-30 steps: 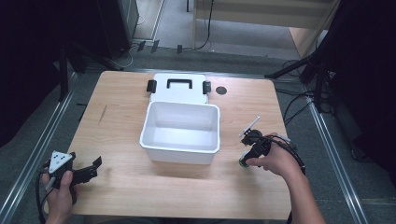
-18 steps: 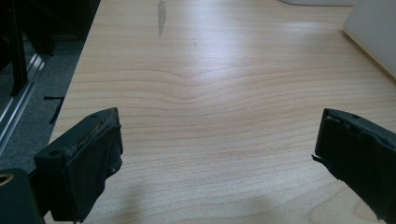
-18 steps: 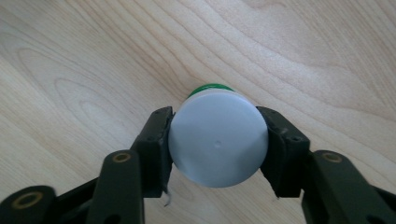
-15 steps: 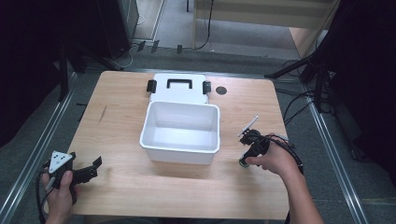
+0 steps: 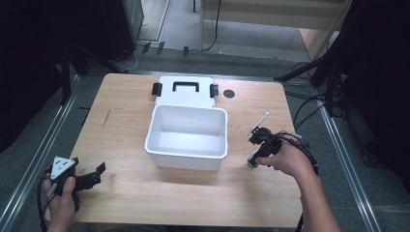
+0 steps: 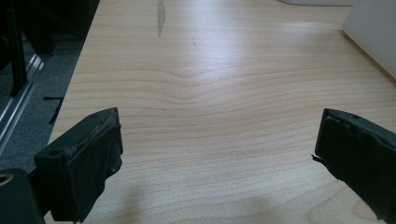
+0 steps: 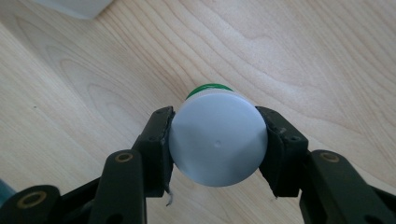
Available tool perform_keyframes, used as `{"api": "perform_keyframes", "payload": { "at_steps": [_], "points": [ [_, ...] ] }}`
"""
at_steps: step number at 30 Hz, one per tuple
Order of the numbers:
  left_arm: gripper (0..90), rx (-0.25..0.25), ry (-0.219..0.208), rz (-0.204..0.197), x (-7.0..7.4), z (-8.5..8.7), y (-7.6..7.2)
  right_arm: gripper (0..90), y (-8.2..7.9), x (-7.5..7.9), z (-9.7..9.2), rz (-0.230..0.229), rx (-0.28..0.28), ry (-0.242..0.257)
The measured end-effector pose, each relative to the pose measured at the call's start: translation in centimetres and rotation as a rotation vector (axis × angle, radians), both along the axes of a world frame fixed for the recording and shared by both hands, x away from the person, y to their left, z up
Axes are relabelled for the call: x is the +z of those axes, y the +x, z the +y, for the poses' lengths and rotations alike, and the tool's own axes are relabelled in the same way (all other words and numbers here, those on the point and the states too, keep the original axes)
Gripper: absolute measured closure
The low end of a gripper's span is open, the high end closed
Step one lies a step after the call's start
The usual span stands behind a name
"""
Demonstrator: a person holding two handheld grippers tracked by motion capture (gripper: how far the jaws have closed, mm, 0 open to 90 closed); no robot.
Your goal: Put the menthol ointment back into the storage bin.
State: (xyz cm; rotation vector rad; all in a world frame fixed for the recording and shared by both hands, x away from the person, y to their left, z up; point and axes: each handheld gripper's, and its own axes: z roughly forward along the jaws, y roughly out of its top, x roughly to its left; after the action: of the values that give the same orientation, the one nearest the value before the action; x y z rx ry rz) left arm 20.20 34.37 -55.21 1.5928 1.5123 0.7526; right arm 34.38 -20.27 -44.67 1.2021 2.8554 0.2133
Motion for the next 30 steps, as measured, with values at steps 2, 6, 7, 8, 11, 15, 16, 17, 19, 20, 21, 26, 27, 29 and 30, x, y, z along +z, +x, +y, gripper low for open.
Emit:
{"api": "perform_keyframes", "payload": {
  "at_steps": [2, 6, 7, 8, 11, 15, 16, 17, 19, 20, 21, 26, 27, 29, 30],
  "points": [
    [1.6, 0.0, 0.0, 0.0, 0.0, 0.0, 0.0, 51.4, 0.1, 0.6, -0.1, -0.003, 0.006, 0.006],
    [1.6, 0.001, -0.001, -0.001, 0.0, 0.0, 0.0, 51.5, 0.1, 2.1, 0.0, -0.004, 0.028, 0.006],
    [1.6, 0.0, 0.0, 0.0, 0.0, 0.0, 0.0, 51.5, 0.1, 2.3, 0.0, -0.005, 0.037, 0.007],
    [1.6, 0.0, -0.001, 0.0, 0.0, 0.0, 0.0, 51.4, 0.1, 2.7, 0.1, -0.003, 0.042, 0.003],
    [1.6, 0.0, 0.001, 0.0, 0.0, 0.0, 0.0, 51.5, 0.0, 3.7, 0.4, 0.0, 0.06, -0.012],
    [1.6, -0.001, -0.001, 0.0, 0.0, 0.0, 0.0, 51.5, 0.1, 5.1, 0.7, -0.004, 0.079, -0.021],
    [1.6, -0.001, -0.001, 0.0, 0.0, 0.0, 0.0, 51.5, 0.1, 5.6, 0.9, -0.007, 0.077, -0.023],
    [1.6, -0.001, -0.001, 0.0, 0.0, 0.0, 0.0, 51.5, 0.1, 5.6, 0.9, -0.007, 0.077, -0.023],
    [1.6, -0.001, -0.001, 0.0, 0.0, 0.0, 0.0, 51.5, 0.2, 6.6, 1.2, -0.014, 0.088, -0.018],
    [1.6, -0.001, -0.001, 0.0, 0.0, 0.0, 0.0, 51.5, 0.2, 6.9, 1.3, -0.015, 0.088, -0.018],
    [1.6, -0.001, -0.001, 0.0, 0.0, 0.0, 0.0, 51.5, 0.2, 7.1, 1.5, -0.019, 0.09, -0.016],
    [1.6, -0.001, -0.001, -0.001, 0.0, 0.0, 0.0, 51.5, 0.3, 8.3, 2.0, -0.019, 0.106, -0.024],
    [1.6, -0.001, -0.001, -0.001, 0.0, 0.0, 0.1, 51.5, 0.4, 8.6, 2.1, -0.019, 0.108, -0.027],
    [1.6, -0.001, -0.001, 0.0, 0.0, 0.0, 0.1, 51.5, 0.4, 9.1, 2.3, -0.018, 0.11, -0.022],
    [1.6, -0.001, 0.0, 0.001, 0.0, 0.0, 0.1, 51.5, 0.4, 9.4, 2.4, -0.02, 0.115, -0.021]
  ]
}}
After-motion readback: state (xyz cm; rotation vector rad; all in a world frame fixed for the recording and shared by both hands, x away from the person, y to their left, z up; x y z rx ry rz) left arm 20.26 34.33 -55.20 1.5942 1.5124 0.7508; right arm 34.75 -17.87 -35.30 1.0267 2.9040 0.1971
